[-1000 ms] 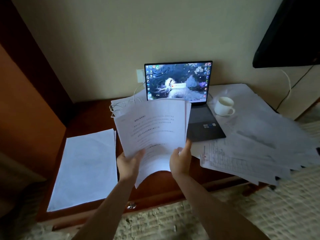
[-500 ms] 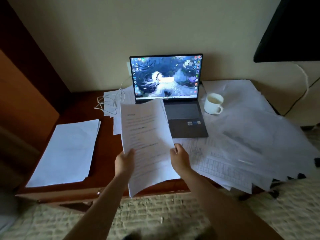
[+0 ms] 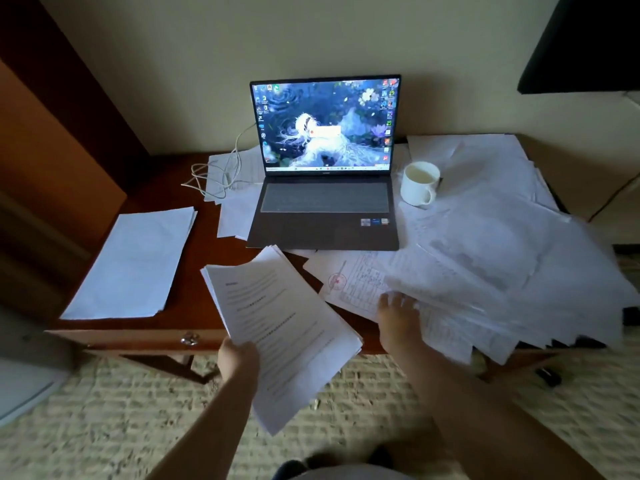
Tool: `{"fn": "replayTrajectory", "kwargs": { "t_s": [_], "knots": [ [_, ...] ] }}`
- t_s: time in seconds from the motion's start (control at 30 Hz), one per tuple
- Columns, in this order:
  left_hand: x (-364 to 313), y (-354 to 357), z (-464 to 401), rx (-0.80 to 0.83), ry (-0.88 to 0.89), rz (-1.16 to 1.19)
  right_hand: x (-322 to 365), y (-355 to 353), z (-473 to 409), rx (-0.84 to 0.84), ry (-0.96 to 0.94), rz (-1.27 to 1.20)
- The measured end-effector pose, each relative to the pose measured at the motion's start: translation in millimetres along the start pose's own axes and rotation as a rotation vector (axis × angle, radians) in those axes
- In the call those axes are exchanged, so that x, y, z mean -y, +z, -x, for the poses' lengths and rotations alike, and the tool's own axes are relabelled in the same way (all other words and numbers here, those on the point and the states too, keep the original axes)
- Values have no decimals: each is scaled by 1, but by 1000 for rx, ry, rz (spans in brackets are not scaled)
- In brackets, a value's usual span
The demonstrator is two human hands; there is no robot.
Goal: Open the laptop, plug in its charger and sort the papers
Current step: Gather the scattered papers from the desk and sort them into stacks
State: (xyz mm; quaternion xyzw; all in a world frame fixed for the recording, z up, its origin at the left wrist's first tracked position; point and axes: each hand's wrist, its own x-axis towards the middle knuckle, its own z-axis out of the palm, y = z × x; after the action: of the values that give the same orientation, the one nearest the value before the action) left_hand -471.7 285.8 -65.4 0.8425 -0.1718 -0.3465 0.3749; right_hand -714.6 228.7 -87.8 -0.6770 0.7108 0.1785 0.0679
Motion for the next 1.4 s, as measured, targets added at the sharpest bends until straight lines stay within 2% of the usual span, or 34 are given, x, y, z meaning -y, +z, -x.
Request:
{"fn": "replayTrajectory", "kwargs": {
  "t_s": [0.1,0.2,0.3,0.43,0.53,0.63,0.77,0.9,1.0,1.1,1.3,1.37,1.4],
  "knots": [
    [-2,-2,5,-20,-24,-23,-7,-6,-2,22,-46,46],
    [-3,-2,2,25,-38,-13,-15,-20,-4,10,-69,-225],
    [-2,-3,-1,81,-88,14,-20,-29,-5,-50,-44,-324],
    [-2,-6,1,72,-82,35,-7,-23,4,-32,-129,-211],
    [1,-6,5,87,-41,8,-2,-18,14,-84,-111,-170],
    [5,-2,4,103,-59,37,-4,-15,18,-123,-50,-207],
    [5,6,13,111,-58,84,-11,-15,16,-235,51,-404],
    [1,6,26,77,-34,138,-17,-17,10,-231,70,-452],
    [1,7,35,40,-3,164,-21,-27,10,-336,93,-369],
    [2,13,56,56,-8,160,-11,-47,17,-430,-18,-315],
    [7,24,79,58,-194,331,6,-55,19,-426,-338,-253],
    [9,24,80,60,-232,383,-1,-47,14,-316,-321,-249],
    [10,24,80,56,-236,392,-2,-40,10,-162,-285,-267]
  ]
}}
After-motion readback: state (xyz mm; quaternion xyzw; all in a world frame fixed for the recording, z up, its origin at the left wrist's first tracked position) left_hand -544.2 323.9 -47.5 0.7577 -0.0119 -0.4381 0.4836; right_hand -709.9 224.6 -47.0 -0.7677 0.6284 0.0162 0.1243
